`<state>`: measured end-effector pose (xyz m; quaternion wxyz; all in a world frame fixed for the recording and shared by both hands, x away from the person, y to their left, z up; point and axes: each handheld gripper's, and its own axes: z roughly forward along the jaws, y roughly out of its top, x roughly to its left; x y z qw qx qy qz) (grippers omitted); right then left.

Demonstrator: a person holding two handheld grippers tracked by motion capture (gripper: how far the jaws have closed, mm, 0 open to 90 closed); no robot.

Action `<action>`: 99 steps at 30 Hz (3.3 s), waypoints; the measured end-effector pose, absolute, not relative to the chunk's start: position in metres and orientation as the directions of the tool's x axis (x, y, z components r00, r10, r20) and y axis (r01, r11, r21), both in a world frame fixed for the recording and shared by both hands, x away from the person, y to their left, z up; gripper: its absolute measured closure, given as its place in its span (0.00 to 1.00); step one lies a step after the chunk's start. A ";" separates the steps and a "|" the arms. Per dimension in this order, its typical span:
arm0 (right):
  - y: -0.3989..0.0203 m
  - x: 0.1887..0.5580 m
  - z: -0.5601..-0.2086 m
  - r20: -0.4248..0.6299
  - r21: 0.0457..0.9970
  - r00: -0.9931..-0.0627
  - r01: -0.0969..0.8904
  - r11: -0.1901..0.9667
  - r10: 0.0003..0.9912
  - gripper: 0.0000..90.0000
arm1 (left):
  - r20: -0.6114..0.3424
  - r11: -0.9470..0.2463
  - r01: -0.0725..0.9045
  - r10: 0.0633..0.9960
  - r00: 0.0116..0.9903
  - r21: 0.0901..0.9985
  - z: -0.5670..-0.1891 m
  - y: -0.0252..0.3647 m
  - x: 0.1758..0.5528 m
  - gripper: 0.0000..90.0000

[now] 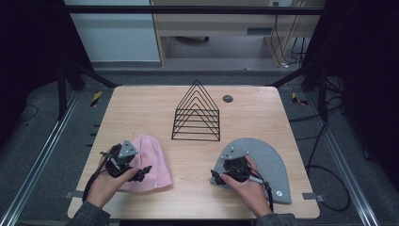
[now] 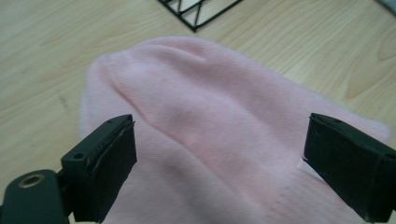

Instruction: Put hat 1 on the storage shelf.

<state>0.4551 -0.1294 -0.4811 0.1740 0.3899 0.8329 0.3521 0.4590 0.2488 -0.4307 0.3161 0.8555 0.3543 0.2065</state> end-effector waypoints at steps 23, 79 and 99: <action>-0.135 0.456 -0.482 0.022 0.705 -0.644 0.552 0.445 0.765 0.41 | 0.078 -0.499 0.587 0.800 0.595 0.637 -0.431 0.282 0.558 0.32; -0.034 0.446 -0.459 0.001 0.746 -0.824 0.378 0.548 0.567 0.55 | 0.194 -0.566 0.287 0.641 0.742 0.773 -0.298 0.221 0.475 0.91; -0.053 0.462 -0.411 0.065 0.817 -0.847 0.349 0.459 0.528 0.94 | 0.167 -0.523 0.257 0.632 0.757 0.812 -0.272 0.195 0.487 0.90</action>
